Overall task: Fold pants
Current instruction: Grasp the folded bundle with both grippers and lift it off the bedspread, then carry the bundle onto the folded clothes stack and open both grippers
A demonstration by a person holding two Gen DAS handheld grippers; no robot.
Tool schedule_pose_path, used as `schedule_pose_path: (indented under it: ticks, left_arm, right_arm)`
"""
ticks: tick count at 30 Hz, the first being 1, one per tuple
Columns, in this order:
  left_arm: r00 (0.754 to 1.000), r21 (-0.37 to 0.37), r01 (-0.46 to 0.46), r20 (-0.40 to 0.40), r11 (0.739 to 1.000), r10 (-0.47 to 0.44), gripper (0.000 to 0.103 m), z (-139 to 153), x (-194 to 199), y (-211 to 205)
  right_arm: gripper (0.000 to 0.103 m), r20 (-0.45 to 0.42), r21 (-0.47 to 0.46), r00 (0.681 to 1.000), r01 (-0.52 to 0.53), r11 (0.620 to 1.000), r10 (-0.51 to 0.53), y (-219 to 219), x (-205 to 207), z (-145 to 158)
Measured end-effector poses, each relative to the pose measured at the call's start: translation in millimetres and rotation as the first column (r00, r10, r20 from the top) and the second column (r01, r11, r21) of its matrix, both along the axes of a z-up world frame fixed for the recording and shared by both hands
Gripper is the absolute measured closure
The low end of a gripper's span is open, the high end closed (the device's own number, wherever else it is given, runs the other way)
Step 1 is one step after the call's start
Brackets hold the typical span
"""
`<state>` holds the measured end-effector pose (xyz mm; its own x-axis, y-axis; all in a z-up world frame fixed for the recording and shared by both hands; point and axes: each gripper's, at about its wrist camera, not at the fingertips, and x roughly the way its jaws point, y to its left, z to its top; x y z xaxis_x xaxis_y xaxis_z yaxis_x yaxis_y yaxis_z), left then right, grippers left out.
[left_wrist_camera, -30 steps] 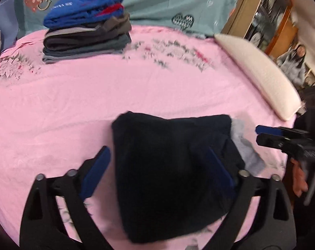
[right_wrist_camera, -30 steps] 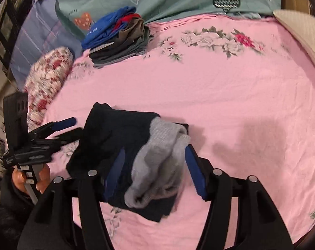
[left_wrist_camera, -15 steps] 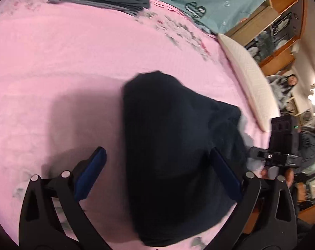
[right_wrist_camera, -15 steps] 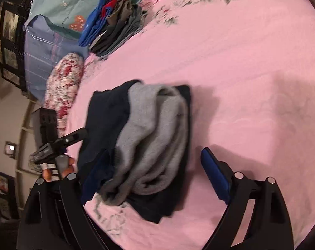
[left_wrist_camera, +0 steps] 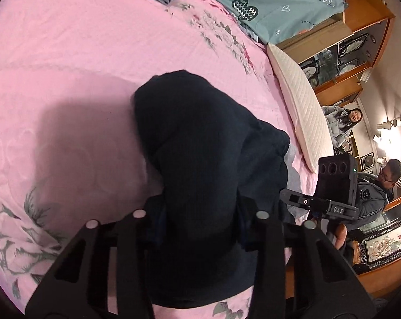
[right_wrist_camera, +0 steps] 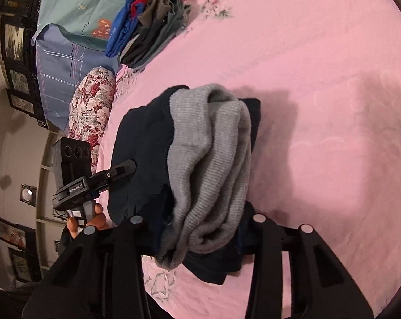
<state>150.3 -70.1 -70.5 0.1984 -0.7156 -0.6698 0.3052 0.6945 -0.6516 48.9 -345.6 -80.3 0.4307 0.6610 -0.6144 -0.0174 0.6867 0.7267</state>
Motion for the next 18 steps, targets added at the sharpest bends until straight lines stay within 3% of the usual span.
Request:
schedule_pose_path:
  ticks: [11,18]
  left_arm:
    - [0.997,-0.052,-0.046,0.064,0.998,0.049,0.069,39,-9,14]
    - [0.978,-0.056,-0.113,0.17,0.992,0.121,0.069,99,6,46]
  right_arm:
    - [0.064,0.145,-0.041,0.989,-0.023,0.999,0.029,20,-8,59]
    - [0.064,0.257,-0.085,0.961,-0.083,0.993,0.102,51,32,127]
